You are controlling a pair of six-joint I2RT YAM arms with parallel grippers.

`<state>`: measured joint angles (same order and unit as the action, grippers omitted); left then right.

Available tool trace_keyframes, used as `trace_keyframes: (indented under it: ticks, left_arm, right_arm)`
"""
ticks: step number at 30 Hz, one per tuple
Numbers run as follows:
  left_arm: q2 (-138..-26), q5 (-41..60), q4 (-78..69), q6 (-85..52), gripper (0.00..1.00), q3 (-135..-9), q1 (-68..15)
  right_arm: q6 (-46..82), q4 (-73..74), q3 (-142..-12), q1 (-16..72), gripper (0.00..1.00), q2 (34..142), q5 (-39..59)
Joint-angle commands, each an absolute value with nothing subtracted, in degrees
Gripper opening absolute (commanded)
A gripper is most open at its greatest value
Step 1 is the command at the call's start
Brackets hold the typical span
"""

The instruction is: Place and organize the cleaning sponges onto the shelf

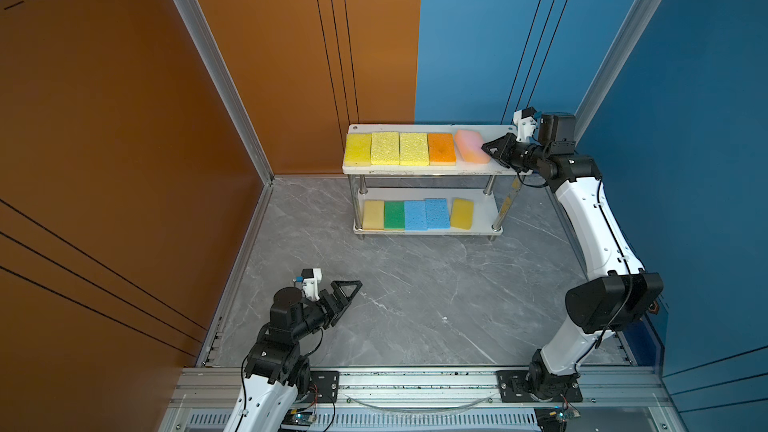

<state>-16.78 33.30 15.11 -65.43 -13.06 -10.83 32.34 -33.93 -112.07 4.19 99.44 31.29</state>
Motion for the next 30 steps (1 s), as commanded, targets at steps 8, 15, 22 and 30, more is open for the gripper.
trace_keyframes:
  ticks: [8, 15, 22, 30]
  left_arm:
    - [-16.3, 34.3, 15.4, -64.5, 0.98, -12.0, -10.2]
    - [-16.0, 34.5, 15.3, -64.8, 0.98, -11.7, -10.0]
    - [-15.6, 34.8, 15.5, -64.6, 0.98, -11.6, -9.8]
    - [-15.2, 35.2, 15.8, -64.6, 0.98, -11.5, -9.4]
  right_arm:
    - [31.1, -34.5, -109.7, 5.2, 0.08, 95.1, 27.7]
    - [32.1, -33.5, -110.1, 6.0, 0.62, 95.1, 28.8]
    - [33.0, -33.1, -111.2, 7.3, 0.63, 96.4, 29.8]
    - [33.2, -33.1, -111.7, 8.8, 0.63, 96.6, 29.5]
